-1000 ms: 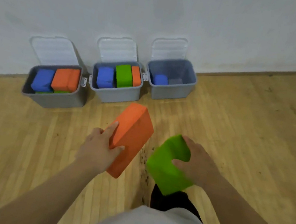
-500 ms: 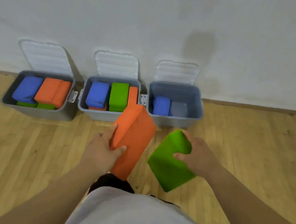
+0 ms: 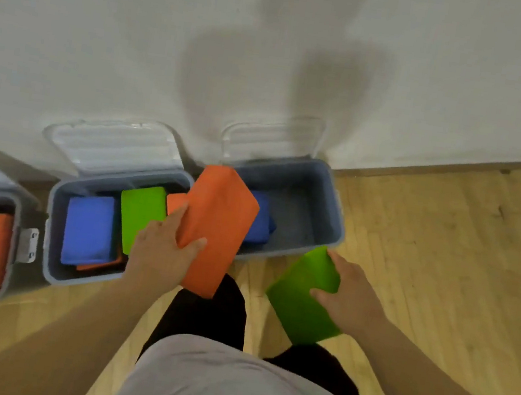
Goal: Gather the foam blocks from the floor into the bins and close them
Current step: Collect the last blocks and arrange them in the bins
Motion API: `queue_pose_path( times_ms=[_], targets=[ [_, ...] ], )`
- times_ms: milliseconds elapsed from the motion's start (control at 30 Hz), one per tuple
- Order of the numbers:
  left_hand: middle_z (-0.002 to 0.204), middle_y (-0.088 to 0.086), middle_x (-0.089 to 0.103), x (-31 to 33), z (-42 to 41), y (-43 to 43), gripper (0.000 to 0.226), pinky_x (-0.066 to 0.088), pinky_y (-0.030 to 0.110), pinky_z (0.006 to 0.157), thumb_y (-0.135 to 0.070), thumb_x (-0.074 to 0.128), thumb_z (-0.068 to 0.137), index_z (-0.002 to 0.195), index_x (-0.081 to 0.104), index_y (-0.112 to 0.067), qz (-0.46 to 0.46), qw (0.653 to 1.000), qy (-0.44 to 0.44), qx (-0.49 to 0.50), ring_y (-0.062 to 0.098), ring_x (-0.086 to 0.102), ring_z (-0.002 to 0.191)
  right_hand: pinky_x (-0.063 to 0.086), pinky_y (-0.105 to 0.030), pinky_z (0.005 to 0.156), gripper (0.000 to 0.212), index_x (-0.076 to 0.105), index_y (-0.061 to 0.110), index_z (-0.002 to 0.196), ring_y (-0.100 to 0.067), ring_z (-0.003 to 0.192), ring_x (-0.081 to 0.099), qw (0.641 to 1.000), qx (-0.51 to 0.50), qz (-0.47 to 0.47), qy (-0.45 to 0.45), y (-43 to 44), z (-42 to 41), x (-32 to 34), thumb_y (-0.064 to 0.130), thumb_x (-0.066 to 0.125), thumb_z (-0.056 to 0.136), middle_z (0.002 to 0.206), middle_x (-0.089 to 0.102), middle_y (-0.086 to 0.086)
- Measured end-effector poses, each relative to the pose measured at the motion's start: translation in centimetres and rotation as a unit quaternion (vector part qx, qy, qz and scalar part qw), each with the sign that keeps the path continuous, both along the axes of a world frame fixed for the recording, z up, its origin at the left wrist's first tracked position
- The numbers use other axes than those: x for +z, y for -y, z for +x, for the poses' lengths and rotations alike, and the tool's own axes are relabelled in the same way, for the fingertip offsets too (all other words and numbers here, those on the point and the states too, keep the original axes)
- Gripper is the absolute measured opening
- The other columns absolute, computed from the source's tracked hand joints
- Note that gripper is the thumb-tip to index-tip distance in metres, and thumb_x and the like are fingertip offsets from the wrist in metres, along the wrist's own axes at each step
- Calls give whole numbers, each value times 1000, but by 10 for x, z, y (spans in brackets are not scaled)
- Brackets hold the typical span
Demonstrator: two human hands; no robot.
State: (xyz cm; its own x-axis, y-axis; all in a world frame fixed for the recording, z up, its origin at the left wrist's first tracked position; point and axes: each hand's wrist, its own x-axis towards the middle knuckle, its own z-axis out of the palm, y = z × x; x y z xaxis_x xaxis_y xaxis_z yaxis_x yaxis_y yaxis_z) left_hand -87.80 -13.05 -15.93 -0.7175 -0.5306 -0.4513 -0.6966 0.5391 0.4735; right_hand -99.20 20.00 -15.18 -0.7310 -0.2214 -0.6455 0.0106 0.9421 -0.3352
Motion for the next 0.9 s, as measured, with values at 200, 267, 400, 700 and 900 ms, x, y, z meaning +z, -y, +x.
queue_pose_path(
  times_ms=[200,267,400,700,900],
  targets=[
    [132,10,59,-83,-122,33,94,47,54,105,-82,48,74,155,10,-54,100,994,45,-21,33,57,119,42,-46,110,92,21,40,160,-32,135,47,999,-2,39,37,49,-120,-77,43,75,85,151,40,-6],
    [131,8,58,-123,-143,26,91,48,54,103,-84,48,74,153,10,-61,121,991,55,-2,32,58,118,45,-48,108,95,20,42,159,-34,133,49,998,19,46,49,64,-165,-123,47,75,82,149,43,-6],
    [146,1,50,-209,-165,5,87,46,54,108,-83,51,78,150,5,-68,160,983,64,70,27,53,129,51,-51,100,101,20,47,156,-37,126,56,991,100,51,78,85,-263,-229,61,67,68,144,50,-9],
    [153,-13,45,-316,-195,-59,76,40,33,99,-51,60,98,160,15,-49,207,951,52,222,12,52,124,27,-54,121,110,6,38,163,-38,152,24,947,279,142,72,100,-379,-374,56,77,82,168,20,-8],
    [148,-16,47,-318,-210,-74,76,43,25,89,-56,54,99,160,10,-50,249,936,85,232,6,56,111,41,-49,116,122,4,41,163,-20,141,45,915,-100,-124,370,93,-280,-374,36,91,76,161,39,-4]
  ],
)
